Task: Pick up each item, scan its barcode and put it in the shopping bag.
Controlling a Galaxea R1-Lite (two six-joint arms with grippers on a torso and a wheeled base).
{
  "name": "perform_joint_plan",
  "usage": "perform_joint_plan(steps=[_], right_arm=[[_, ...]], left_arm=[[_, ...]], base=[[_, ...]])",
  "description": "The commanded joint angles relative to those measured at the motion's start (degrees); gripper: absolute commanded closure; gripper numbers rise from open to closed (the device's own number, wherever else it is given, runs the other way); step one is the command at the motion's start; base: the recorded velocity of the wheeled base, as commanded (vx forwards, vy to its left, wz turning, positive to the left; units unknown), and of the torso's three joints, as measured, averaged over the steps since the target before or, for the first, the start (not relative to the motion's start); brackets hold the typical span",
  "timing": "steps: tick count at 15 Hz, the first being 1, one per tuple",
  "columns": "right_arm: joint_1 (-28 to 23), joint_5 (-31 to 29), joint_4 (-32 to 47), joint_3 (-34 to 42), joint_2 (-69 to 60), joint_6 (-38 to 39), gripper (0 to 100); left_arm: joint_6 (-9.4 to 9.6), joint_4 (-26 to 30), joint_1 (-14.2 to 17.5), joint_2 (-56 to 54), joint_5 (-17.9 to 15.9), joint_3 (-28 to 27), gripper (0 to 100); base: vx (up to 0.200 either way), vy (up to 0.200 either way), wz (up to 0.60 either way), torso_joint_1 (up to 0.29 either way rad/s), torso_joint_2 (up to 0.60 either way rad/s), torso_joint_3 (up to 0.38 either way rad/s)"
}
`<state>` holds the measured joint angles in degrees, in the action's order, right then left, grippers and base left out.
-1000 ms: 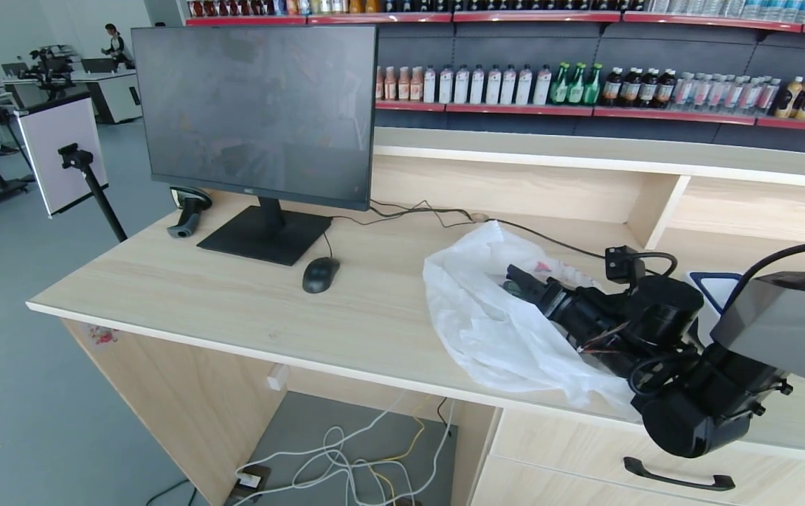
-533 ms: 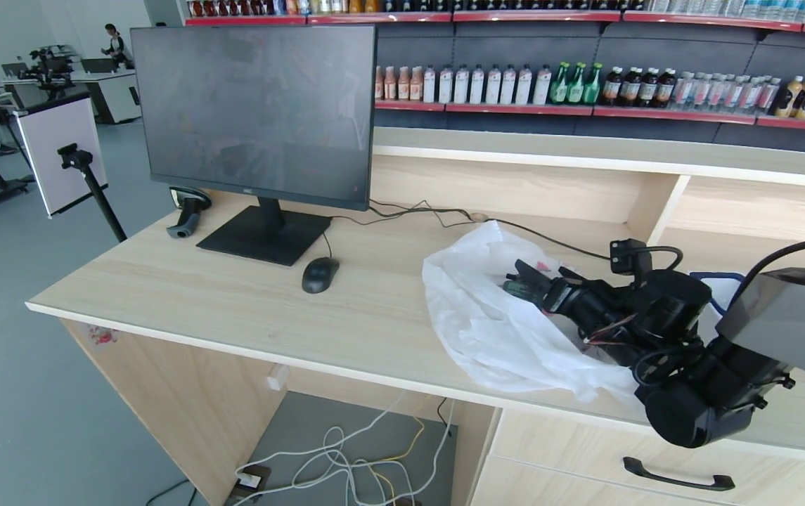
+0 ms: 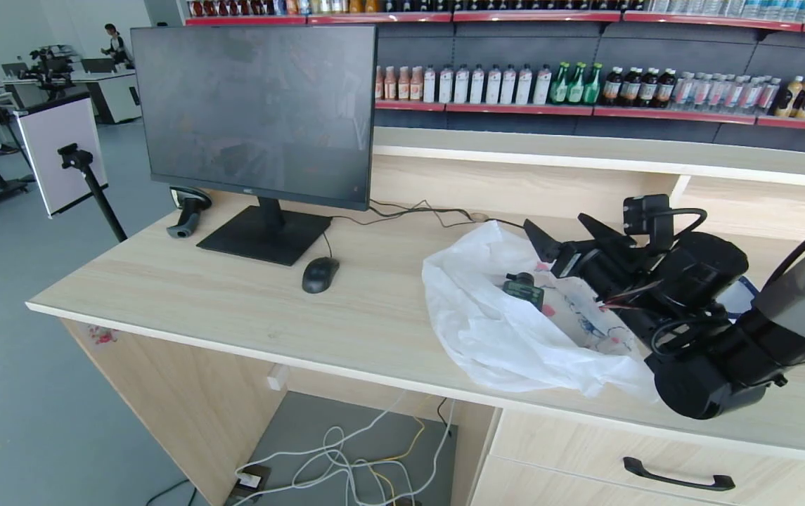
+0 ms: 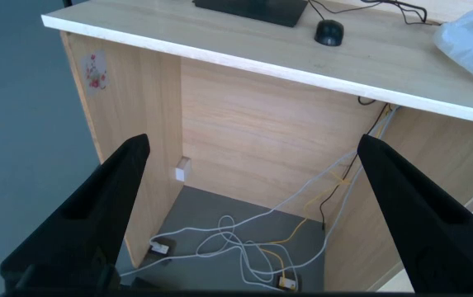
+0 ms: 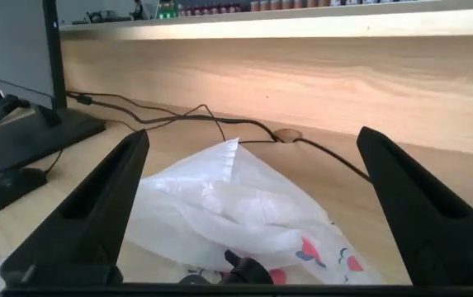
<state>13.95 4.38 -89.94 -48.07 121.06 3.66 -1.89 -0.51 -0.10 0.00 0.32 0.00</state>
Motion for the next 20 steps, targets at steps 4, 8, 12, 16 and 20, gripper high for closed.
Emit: perform_joint_plan(steps=[4, 8, 12, 16, 20], right_arm=[[0.5, -0.2, -0.1, 13.4, -11.2, -9.3, 0], [2.2, -0.2, -0.1, 17.5, -15.9, -11.0, 0], [2.4, -0.2, -0.1, 21.7, -21.6, -11.1, 0], [2.4, -0.2, -0.1, 22.1, -22.6, -11.1, 0], [2.4, -0.2, -0.1, 21.8, -23.2, -11.0, 0]], left_arm=[[0.22, 0.2, 0.0, 0.0, 0.0, 0.0, 0], [0.22, 0.3, 0.0, 0.0, 0.0, 0.0, 0], [0.13, 0.3, 0.0, 0.0, 0.0, 0.0, 0], [0.13, 0.3, 0.0, 0.0, 0.0, 0.0, 0], [0.22, 0.3, 0.0, 0.0, 0.0, 0.0, 0]], base=[[0.000, 0.000, 0.00, 0.000, 0.00, 0.000], [0.000, 0.000, 0.00, 0.000, 0.00, 0.000], [0.000, 0.000, 0.00, 0.000, 0.00, 0.000], [0.000, 0.000, -0.30, 0.000, 0.00, 0.000], [0.000, 0.000, -0.60, 0.004, 0.00, 0.004]])
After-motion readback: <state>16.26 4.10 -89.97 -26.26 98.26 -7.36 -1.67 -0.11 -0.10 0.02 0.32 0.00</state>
